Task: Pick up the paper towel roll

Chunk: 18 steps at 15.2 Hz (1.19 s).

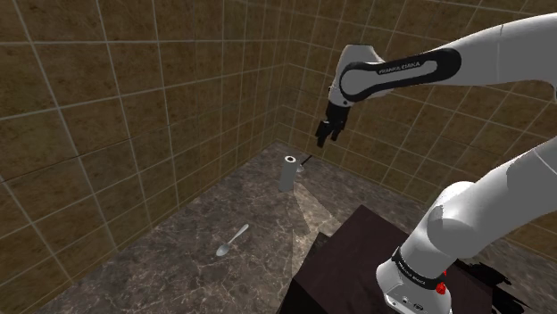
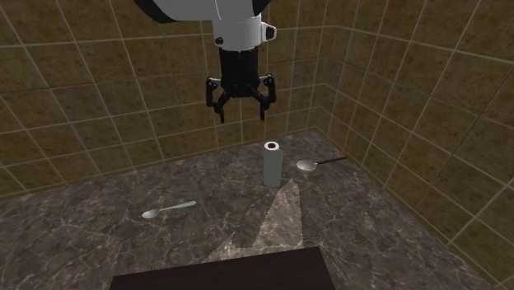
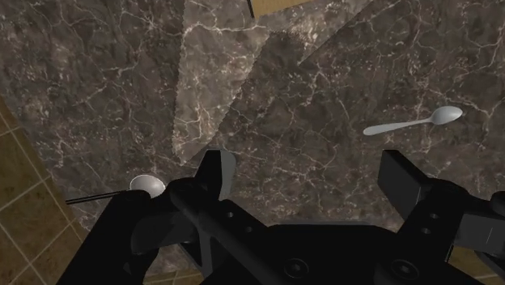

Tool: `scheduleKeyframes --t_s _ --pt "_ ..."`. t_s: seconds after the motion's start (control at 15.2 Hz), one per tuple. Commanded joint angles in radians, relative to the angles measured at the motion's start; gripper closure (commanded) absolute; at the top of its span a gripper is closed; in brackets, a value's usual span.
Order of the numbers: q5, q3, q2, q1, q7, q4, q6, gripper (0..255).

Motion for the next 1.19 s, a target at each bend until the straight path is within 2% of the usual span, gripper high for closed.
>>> scheduleKeyframes --t_s 0.0,0.59,1.12 --pt "0.001 -0.012 0.070 0.000 -0.020 0.010 0.063 0" --pt "0.050 -0.055 0.418 -0.015 -0.143 0.176 0.253 0" --pt "0.117 -0.046 0.733 -0.059 -0.246 0.415 0.335 0"
